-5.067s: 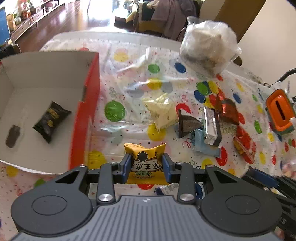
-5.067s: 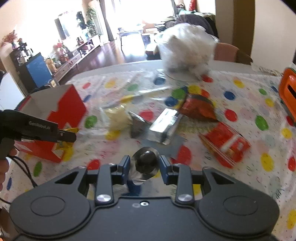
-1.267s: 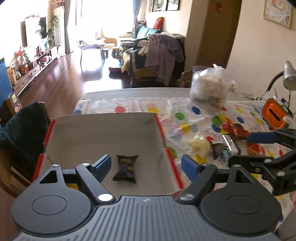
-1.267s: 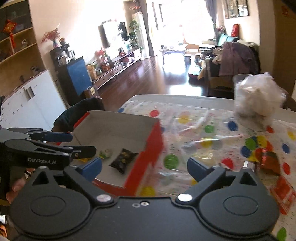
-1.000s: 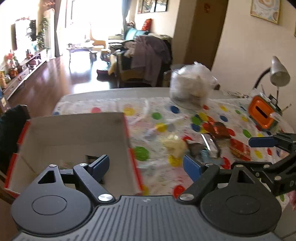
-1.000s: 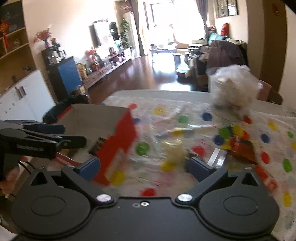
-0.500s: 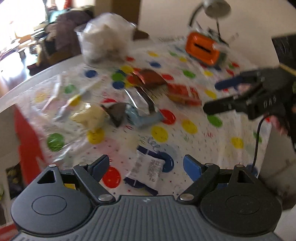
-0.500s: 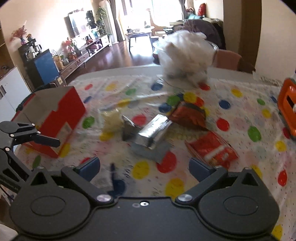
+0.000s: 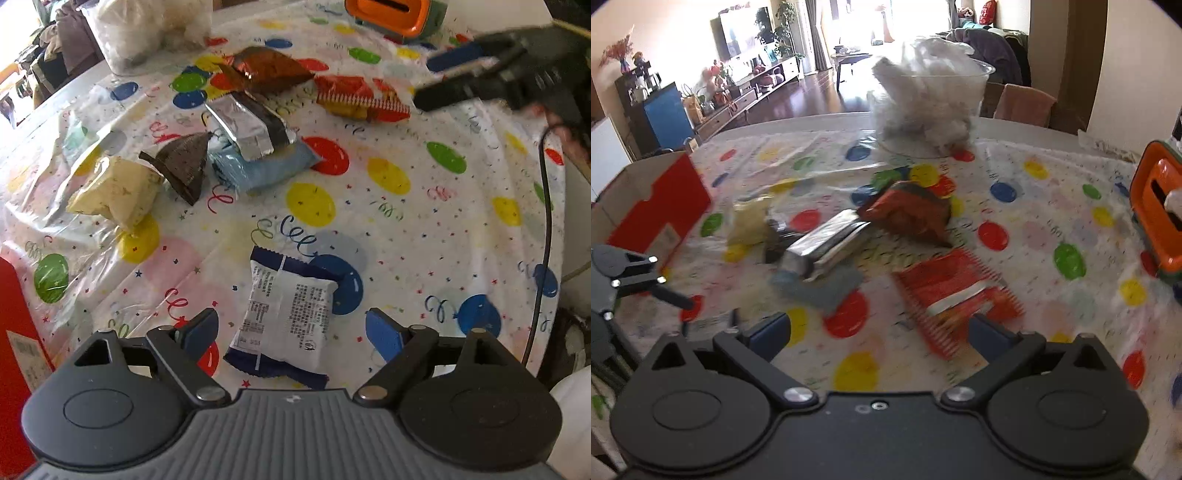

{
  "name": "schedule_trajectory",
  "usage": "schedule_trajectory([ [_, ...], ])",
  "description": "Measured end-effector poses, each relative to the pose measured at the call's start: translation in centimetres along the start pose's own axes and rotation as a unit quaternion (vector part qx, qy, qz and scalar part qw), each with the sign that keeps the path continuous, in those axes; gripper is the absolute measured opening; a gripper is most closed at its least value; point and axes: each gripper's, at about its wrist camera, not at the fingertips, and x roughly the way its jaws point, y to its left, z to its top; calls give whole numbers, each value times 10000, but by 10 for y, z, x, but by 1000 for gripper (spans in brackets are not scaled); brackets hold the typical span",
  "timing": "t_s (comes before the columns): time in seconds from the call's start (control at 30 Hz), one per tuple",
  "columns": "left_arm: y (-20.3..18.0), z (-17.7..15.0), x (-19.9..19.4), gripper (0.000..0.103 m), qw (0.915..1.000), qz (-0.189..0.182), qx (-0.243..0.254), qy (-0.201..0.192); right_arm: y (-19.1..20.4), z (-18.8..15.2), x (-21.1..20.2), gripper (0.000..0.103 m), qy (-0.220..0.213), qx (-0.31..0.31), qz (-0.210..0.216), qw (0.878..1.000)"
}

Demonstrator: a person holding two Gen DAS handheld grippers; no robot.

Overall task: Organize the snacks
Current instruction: 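Move the left tool to the white-blue packet while the right tool reaches the red chip bag, then grasp the white-blue packet with the left tool while the right tool grasps the red chip bag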

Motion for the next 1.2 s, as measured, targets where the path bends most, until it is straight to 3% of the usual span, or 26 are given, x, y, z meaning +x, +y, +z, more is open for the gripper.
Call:
schedule_trajectory([
  [0.07, 1, 1, 4, 87, 10000, 61, 0, 43, -14, 5, 10, 103, 74, 128, -21, 9999],
  [0.17, 1, 2, 9, 87, 9999, 76, 6, 95, -44, 16, 26, 103, 234, 1033, -39, 9944],
  [0.33, -2, 5, 14, 87, 9999, 123, 46, 82, -78, 28, 50, 102, 458, 2697, -21, 9618],
  [0.43, -8, 7, 17, 87, 9994, 191, 273, 87, -79, 30, 67, 102, 694, 3006, -234, 9509],
  [0.63, -14, 6, 23, 87, 9982, 279, 519, 98, -81, 30, 89, 100, 1090, 3809, -649, 9159],
  [0.77, -14, 5, 23, 81, 9983, 221, 530, 43, -79, 32, 100, 98, 1196, 3992, -912, 9044],
  [0.9, -15, 5, 22, 74, 9985, 93, 540, 39, -73, 33, 106, 91, 1306, 3827, -1031, 9088],
  [1.0, -16, 5, 21, 68, 9987, 102, 501, 10, -69, 34, 104, 80, 1295, 3681, -1073, 9144],
  [1.07, -15, 6, 19, 55, 9990, 142, 430, -24, -65, 34, 102, 76, 1285, 3512, -1053, 9215],
  [1.2, -16, 6, 17, 51, 9993, 277, 236, -73, -59, 31, 98, 72, 1197, 3198, -1003, 9345],
])
